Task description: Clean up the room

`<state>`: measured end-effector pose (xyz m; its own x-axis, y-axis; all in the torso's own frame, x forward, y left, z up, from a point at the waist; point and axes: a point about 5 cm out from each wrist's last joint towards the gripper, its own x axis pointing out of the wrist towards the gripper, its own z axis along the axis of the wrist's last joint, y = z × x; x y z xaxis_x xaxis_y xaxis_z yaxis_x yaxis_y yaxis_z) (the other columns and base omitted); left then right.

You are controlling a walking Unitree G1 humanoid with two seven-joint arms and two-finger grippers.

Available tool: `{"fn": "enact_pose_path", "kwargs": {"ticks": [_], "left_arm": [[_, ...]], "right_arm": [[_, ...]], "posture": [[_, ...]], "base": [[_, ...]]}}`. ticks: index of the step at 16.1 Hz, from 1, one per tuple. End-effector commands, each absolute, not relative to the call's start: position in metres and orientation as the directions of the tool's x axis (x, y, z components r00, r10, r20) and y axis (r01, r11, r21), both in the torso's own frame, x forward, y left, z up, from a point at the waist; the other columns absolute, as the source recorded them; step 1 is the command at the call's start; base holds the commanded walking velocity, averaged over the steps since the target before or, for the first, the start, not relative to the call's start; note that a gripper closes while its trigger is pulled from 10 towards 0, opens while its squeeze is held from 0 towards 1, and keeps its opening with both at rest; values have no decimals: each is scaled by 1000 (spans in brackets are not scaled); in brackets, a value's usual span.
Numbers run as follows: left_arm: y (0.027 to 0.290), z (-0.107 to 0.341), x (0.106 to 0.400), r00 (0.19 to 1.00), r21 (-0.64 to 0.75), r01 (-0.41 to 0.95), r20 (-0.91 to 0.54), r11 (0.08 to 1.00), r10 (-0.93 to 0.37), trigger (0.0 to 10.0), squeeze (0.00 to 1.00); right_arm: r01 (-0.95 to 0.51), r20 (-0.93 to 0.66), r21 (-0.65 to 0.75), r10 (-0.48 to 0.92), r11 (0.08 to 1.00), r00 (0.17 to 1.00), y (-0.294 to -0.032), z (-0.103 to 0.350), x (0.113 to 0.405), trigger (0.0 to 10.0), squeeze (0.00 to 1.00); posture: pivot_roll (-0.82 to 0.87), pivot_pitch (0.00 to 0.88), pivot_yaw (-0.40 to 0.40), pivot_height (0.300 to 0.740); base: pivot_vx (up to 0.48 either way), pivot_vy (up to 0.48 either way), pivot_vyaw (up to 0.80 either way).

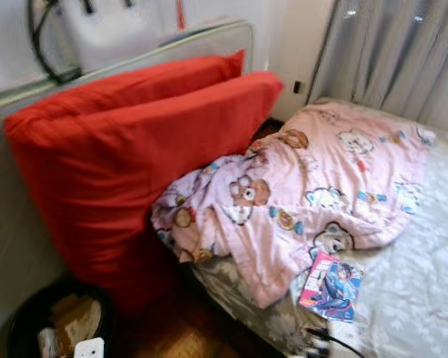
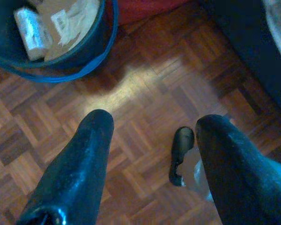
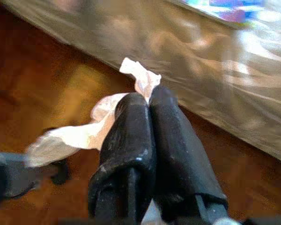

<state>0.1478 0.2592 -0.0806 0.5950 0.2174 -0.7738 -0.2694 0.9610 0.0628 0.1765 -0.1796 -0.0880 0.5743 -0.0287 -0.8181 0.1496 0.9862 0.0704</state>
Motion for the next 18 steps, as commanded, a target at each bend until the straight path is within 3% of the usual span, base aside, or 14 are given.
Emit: {"fn": "enact_pose_path", "kwargs": {"ticks": [1, 4, 9, 18], "left_arm": [[260, -81, 147, 587, 71, -270, -778, 960, 223, 10000, 0], [262, -81, 146, 587, 72, -274, -777, 959, 226, 10000, 0], [264, -80, 145, 587, 73, -280, -776, 957, 231, 10000, 0], [264, -79, 148, 592, 73, -279, -772, 957, 232, 10000, 0]], "right_arm": [[155, -818, 57, -43, 986, 574, -185, -87, 177, 10000, 0], [134, -812, 55, -34, 990, 583, -185, -86, 178, 10000, 0], [131, -810, 74, -17, 989, 587, -184, -86, 179, 10000, 0], [140, -811, 79, -18, 987, 584, -183, -87, 179, 10000, 0]], "posture": [[68, 0, -10, 740], [73, 0, -13, 740], [74, 0, -13, 740], [74, 0, -7, 740]], "base": [[0, 274, 0], [0, 276, 169], [0, 276, 723], [0, 276, 0]]}}
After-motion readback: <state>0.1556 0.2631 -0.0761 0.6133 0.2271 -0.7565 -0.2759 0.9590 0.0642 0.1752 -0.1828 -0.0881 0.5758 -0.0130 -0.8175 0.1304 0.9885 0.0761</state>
